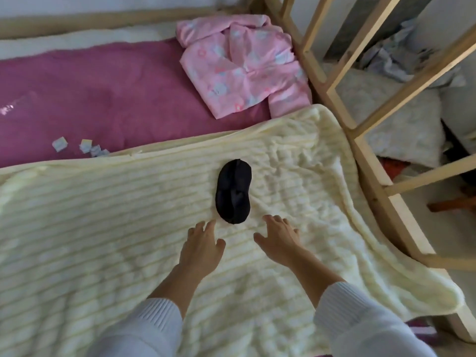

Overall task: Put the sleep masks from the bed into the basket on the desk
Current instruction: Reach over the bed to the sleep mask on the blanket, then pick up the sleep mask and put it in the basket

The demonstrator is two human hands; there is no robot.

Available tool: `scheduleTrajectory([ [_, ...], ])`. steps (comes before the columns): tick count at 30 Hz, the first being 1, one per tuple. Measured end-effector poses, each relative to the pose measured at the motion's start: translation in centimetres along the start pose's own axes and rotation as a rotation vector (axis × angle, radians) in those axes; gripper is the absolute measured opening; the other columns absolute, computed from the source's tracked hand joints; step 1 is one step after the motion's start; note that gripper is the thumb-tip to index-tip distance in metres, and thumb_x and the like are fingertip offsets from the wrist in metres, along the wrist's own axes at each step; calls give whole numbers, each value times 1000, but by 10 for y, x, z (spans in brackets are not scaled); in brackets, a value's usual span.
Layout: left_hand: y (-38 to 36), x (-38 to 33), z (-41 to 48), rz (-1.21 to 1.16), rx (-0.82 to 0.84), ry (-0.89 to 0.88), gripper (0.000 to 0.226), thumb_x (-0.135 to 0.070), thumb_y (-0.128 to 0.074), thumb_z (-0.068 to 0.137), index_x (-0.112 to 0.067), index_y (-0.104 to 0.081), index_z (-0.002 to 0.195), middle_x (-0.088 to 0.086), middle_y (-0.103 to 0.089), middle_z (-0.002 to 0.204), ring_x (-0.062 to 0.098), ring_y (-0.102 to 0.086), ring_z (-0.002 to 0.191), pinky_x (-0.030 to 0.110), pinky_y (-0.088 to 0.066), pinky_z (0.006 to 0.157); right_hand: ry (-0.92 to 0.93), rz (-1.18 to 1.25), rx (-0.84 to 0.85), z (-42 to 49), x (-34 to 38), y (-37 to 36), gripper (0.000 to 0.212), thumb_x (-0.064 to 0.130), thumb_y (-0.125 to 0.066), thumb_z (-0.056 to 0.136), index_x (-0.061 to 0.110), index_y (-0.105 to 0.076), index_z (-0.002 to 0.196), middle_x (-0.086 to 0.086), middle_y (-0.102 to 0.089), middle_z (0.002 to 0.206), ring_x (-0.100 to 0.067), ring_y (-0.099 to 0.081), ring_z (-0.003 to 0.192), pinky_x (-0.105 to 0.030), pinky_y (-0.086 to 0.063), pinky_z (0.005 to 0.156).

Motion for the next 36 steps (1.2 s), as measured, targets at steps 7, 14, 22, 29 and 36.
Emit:
scheduleTrajectory([
  [7, -8, 6, 74, -416, -38, 71, 46, -28, -47, 96, -16, -45, 141, 5, -57, 137, 22, -56, 120, 34, -49, 88, -105, 415, 10, 78, 10, -29, 33, 27, -50, 88, 11, -46, 117, -10, -62, 110, -26, -60, 92, -35, -50, 67],
  [14, -14, 20, 81, -859, -84, 325, 31, -26, -62, 87, -13, -64, 115, 1, -71, 97, 15, -69, 89, 29, -55, 79, -243, 863, 32, 90, 5, -30, 24, 8, -47, 89, 14, -60, 109, -6, -69, 90, -19, -63, 66, -31, -54, 57],
  [22, 17, -5, 4, -1121, 96, 304, 24, -15, -67, 82, -16, -72, 106, 8, -79, 93, 23, -75, 86, 37, -60, 79, -156, 1081, 371, -11, 9, -6, 26, 5, -53, 87, 18, -68, 103, -7, -69, 80, -18, -60, 69, -28, -48, 64],
  [29, 79, -34, -104, -932, 80, 58, 21, -14, -60, 86, -28, -70, 99, 5, -79, 83, 19, -76, 80, 32, -61, 65, 4, 1027, -18, -104, 37, 52, 23, 29, -70, 80, 21, -62, 100, -10, -69, 102, -18, -66, 88, -29, -52, 70],
  [36, 142, -47, -200, -981, -5, -14, 23, -23, -61, 82, -40, -67, 96, 0, -78, 89, 17, -75, 81, 34, -61, 62, 238, 886, -38, -183, 95, 102, 14, 19, -67, 79, 16, -62, 67, -3, -66, 71, -20, -63, 69, -34, -49, 62],
])
Point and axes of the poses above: each hand's wrist, its own z-axis towards the middle knuckle, its own y-axis out of the back of the hand, x = y × z, the point moved 8 cm from there along z, towards the middle knuckle
